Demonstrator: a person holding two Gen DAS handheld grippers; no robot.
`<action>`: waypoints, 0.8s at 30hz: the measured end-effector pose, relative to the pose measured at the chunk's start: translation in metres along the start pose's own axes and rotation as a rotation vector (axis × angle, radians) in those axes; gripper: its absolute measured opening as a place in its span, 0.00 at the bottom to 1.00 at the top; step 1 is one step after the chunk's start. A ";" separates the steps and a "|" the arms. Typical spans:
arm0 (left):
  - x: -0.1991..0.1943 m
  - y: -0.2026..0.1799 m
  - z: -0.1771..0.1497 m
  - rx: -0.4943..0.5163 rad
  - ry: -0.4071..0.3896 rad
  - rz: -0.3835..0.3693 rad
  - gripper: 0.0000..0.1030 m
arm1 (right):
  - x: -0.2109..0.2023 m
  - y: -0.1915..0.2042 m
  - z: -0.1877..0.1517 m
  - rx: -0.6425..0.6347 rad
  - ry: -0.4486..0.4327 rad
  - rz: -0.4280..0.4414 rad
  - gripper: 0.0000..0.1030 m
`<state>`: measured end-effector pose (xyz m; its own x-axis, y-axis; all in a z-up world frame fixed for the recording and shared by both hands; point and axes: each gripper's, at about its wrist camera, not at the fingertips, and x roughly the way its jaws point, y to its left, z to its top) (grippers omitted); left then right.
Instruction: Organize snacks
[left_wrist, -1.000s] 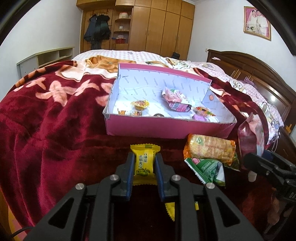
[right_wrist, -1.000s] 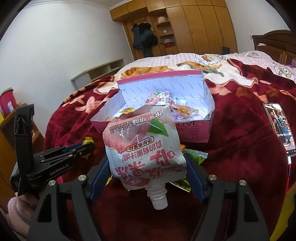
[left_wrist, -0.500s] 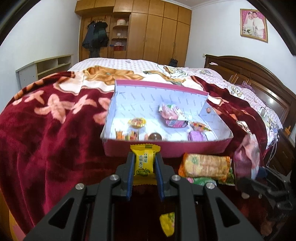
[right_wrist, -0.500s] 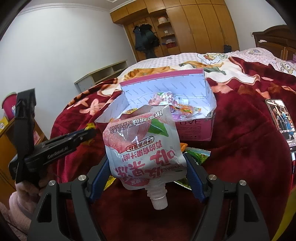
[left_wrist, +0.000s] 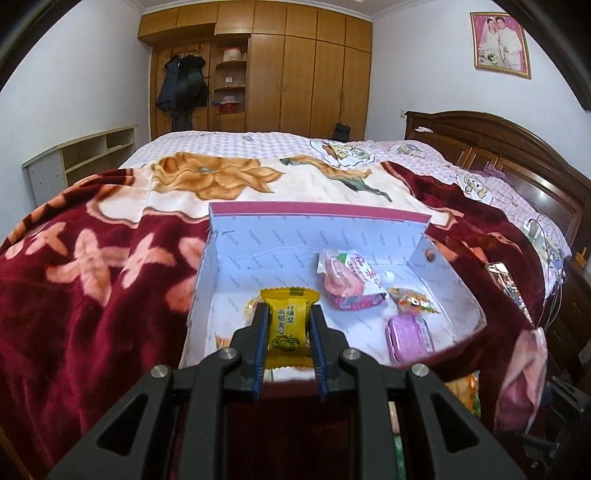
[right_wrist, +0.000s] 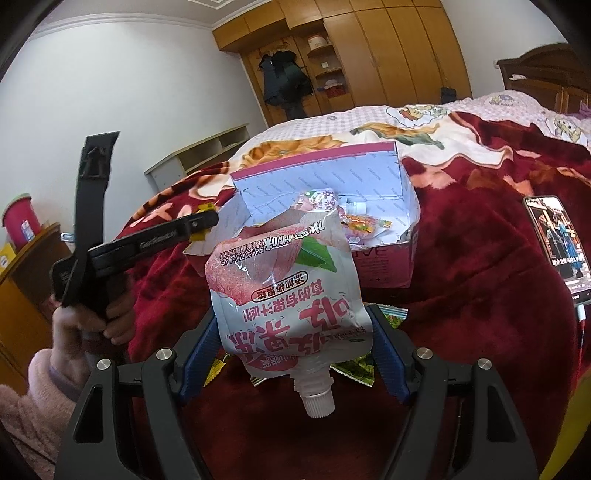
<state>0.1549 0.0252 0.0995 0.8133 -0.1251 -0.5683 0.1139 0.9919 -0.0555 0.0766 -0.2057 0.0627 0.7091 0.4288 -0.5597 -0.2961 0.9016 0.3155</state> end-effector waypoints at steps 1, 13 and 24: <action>0.004 -0.001 0.002 0.003 0.003 0.001 0.21 | 0.000 -0.001 0.001 0.002 0.000 -0.003 0.75; 0.066 0.011 0.013 -0.023 0.073 0.028 0.21 | 0.002 -0.005 0.013 0.006 -0.003 -0.037 0.75; 0.086 0.020 0.004 -0.061 0.123 0.030 0.22 | 0.014 -0.006 0.027 0.004 0.011 -0.047 0.75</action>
<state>0.2294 0.0345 0.0522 0.7394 -0.0953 -0.6665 0.0524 0.9951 -0.0842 0.1053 -0.2061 0.0733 0.7151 0.3867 -0.5823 -0.2603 0.9204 0.2917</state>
